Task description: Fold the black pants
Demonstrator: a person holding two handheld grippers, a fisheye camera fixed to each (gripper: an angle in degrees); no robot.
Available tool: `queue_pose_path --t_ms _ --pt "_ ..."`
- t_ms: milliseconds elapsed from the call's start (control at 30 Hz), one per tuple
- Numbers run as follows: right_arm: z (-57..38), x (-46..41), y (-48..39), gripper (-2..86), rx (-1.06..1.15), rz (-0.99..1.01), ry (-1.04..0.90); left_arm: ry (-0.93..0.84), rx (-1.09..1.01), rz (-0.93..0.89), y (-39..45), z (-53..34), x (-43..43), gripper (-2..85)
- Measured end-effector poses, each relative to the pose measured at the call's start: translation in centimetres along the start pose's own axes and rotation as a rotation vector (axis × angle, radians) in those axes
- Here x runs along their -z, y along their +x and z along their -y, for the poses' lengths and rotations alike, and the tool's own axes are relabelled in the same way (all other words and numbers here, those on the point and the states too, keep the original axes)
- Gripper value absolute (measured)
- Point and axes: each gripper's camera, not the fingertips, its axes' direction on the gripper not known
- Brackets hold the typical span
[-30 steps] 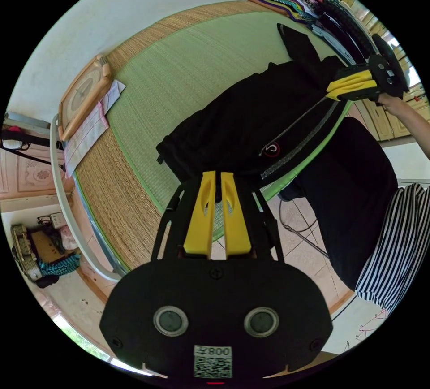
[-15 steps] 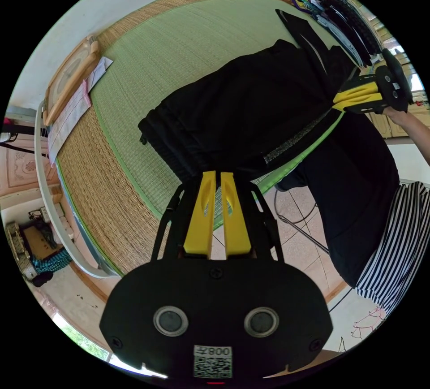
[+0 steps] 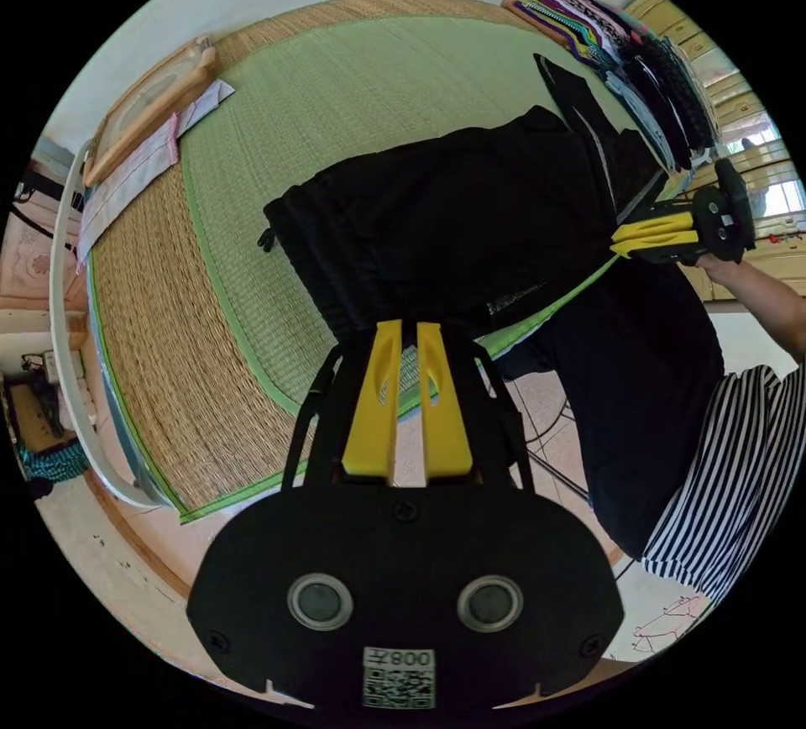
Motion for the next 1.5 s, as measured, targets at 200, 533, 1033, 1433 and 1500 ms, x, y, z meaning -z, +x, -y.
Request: queue_pose_path --t_ms 200,533,1033,1433,1500 --pt "-2.2 0.9 1.0 2.1 0.023 -0.020 0.015 0.132 0.078 -0.086 -1.9 -2.5 -0.2 1.4" --pt "-5.7 3.4 3.6 2.2 0.027 -0.027 0.027 0.255 0.165 -0.313 -0.1 -0.8 -5.8 0.5" --pt "-14.9 12.0 13.7 0.2 -0.273 0.171 0.228 0.133 0.180 -0.222 1.0 1.4 -12.1 0.1" --pt "-21.3 16.3 23.5 0.3 -0.477 0.253 0.202 0.273 0.015 -0.400 6.4 9.0 -11.9 2.6" --pt "-22.8 18.9 27.0 0.5 -0.545 0.266 0.259 0.248 -0.035 -0.460 8.4 12.6 -13.3 3.8"
